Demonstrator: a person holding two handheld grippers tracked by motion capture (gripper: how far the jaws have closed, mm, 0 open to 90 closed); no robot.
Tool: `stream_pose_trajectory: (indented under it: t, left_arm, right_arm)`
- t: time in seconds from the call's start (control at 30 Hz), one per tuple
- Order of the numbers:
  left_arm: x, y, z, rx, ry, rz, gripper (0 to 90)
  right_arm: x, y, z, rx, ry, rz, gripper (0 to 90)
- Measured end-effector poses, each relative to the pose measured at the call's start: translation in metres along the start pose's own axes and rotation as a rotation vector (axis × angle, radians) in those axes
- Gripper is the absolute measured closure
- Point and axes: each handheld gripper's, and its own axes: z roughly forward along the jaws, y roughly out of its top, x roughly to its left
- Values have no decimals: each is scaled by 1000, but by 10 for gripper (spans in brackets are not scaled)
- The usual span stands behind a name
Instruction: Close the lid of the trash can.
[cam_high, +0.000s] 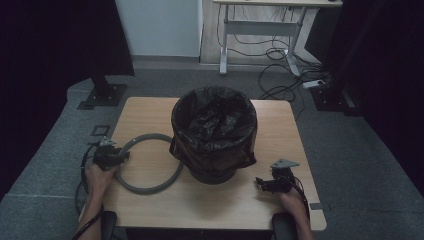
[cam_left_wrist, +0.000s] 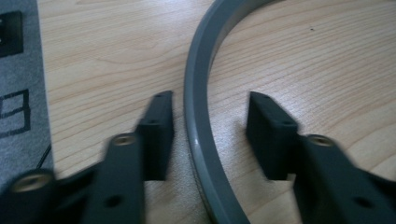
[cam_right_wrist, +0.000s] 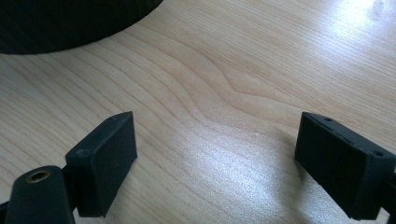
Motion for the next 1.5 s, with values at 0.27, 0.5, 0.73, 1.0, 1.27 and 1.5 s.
stream_pose_trajectory:
  t: [0.27,0.5,0.73,1.0,1.27,1.5]
  left_arm:
    - [-1,6,-1,43,3,-34,774]
    - [2,9,-2,65,-15,-83,783]
    - [7,9,-8,69,-53,-140,785]
    - [11,21,-20,64,-77,-158,786]
    - [21,30,-33,69,-94,-187,788]
    - [29,39,-44,82,-110,-208,788]
  right_arm:
    - [0,0,0,0,0,-1,118]
    - [0,0,0,-1,0,-1,118]
    - [0,0,0,0,0,-1,118]
    - [0,0,0,0,0,-1,118]
    - [0,0,0,-1,0,-1,118]
    - [0,0,0,0,0,-1,118]
